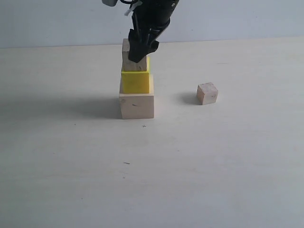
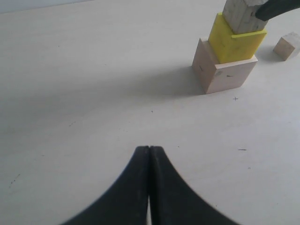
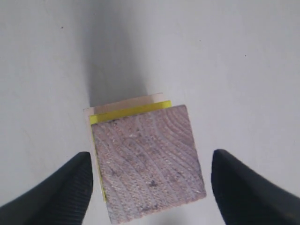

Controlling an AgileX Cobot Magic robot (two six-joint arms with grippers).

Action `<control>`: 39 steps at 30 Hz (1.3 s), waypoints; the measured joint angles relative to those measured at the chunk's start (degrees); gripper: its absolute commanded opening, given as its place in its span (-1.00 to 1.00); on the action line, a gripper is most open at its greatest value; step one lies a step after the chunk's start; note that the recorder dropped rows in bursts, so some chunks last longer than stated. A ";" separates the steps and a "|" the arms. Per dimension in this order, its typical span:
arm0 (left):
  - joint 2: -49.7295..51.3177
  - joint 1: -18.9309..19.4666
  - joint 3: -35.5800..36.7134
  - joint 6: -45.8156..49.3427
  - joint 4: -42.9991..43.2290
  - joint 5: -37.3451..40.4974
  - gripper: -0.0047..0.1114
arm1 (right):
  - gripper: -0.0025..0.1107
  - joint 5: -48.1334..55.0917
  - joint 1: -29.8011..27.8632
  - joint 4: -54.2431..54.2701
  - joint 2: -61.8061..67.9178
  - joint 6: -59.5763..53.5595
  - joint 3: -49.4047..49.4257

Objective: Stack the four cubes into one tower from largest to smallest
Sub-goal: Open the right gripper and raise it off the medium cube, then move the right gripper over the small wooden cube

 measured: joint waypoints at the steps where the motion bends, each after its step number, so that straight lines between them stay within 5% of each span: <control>1: 0.00 0.00 0.00 0.00 0.00 0.00 -0.92 | 0.35 0.00 0.00 0.00 0.00 0.00 0.00; 19: 0.00 0.00 0.00 0.00 0.00 0.00 -0.92 | 0.48 0.79 0.00 -0.31 -7.56 6.47 0.00; 24: 0.00 0.00 0.00 0.00 0.00 0.00 -0.92 | -0.10 1.51 0.00 -10.28 -12.44 17.72 0.00; 29: 0.00 0.00 0.00 0.00 0.00 0.00 -0.92 | -0.94 2.45 0.00 -14.56 -15.73 21.92 0.00; 39: 0.00 0.00 0.00 0.00 0.11 0.00 -0.92 | -0.95 2.69 0.00 -21.58 -20.71 42.90 1.11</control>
